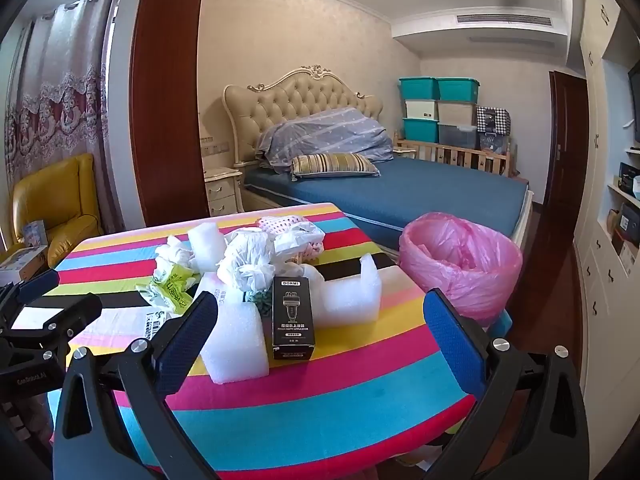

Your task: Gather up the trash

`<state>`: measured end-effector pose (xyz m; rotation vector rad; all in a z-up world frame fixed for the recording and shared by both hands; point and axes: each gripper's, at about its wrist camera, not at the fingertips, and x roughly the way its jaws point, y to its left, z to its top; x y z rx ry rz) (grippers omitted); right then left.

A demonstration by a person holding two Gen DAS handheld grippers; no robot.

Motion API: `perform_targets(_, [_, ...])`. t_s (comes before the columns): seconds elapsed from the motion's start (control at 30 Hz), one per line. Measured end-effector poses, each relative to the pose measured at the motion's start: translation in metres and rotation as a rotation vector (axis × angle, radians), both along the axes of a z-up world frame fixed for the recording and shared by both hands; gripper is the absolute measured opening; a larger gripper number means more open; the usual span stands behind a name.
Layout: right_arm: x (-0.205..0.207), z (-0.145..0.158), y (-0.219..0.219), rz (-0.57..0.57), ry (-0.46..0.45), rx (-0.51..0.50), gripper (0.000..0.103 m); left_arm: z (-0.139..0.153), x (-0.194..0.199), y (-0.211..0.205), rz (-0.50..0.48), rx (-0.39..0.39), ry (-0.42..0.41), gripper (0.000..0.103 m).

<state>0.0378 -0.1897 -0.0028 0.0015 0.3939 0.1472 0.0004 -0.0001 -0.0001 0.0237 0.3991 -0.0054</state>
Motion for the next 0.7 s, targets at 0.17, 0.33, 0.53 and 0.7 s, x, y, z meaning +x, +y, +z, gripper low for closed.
perform_targets(0.17, [0.0006, -0.0006, 0.0002, 0.000, -0.001, -0.001, 0.096, 0.0005, 0.0004, -0.0006, 0.002, -0.003, 0.003, 0.099])
perform_targets(0.33, [-0.0011, -0.0012, 0.0010, -0.001, -0.003, 0.002, 0.096, 0.0000, 0.0016, 0.0008, 0.000, -0.010, 0.009, 0.099])
perform_targets(0.53, [0.0042, -0.0063, 0.0048, 0.008, 0.012, 0.009, 0.096, -0.0022, -0.0019, 0.0011, 0.002, -0.007, 0.005, 0.099])
perform_targets(0.7, [0.0022, -0.0057, 0.0019, 0.015, 0.015, 0.016, 0.096, -0.0007, -0.0040, 0.0066, 0.008, -0.011, 0.006, 0.099])
